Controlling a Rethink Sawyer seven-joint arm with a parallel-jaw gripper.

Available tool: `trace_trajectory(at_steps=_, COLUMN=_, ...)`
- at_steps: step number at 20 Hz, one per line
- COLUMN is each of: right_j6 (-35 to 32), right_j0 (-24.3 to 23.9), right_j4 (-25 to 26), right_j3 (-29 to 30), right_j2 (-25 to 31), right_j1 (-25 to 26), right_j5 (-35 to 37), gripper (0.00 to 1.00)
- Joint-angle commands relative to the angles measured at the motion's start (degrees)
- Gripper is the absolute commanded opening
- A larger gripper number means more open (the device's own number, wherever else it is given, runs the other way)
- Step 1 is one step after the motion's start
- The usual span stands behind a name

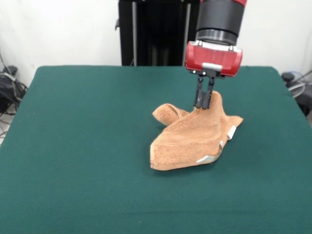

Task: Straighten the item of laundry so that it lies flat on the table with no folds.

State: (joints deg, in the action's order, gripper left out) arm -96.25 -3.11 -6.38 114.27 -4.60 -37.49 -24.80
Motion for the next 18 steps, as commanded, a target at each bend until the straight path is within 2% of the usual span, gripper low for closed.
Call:
trace_trajectory(at_steps=1, right_j6=-11.5, right_j0=-0.3, right_j4=-4.9, right_j3=1.4, right_j2=1.3, right_j1=0.7, right_j5=11.7, gripper=0.00)
trace_trajectory(at_steps=10, right_j6=-13.1, right_j0=-2.5, right_j4=-2.0, right_j3=2.7, right_j2=3.9, right_j1=0.6, right_j5=9.2, gripper=0.00)
trace_trajectory(at_steps=16, right_j6=-12.4, right_j0=-2.1, right_j4=-2.5, right_j3=2.3, right_j2=3.4, right_j1=0.9, right_j5=9.9, gripper=0.00)
trace_trajectory(at_steps=17, right_j6=-12.1, right_j0=-2.1, right_j4=-2.4, right_j3=2.1, right_j2=3.4, right_j1=0.8, right_j5=10.1, gripper=1.00)
trace_trajectory(at_steps=18, right_j6=-11.7, right_j0=-1.8, right_j4=-2.4, right_j3=1.8, right_j2=3.1, right_j1=0.9, right_j5=10.1, gripper=1.00)
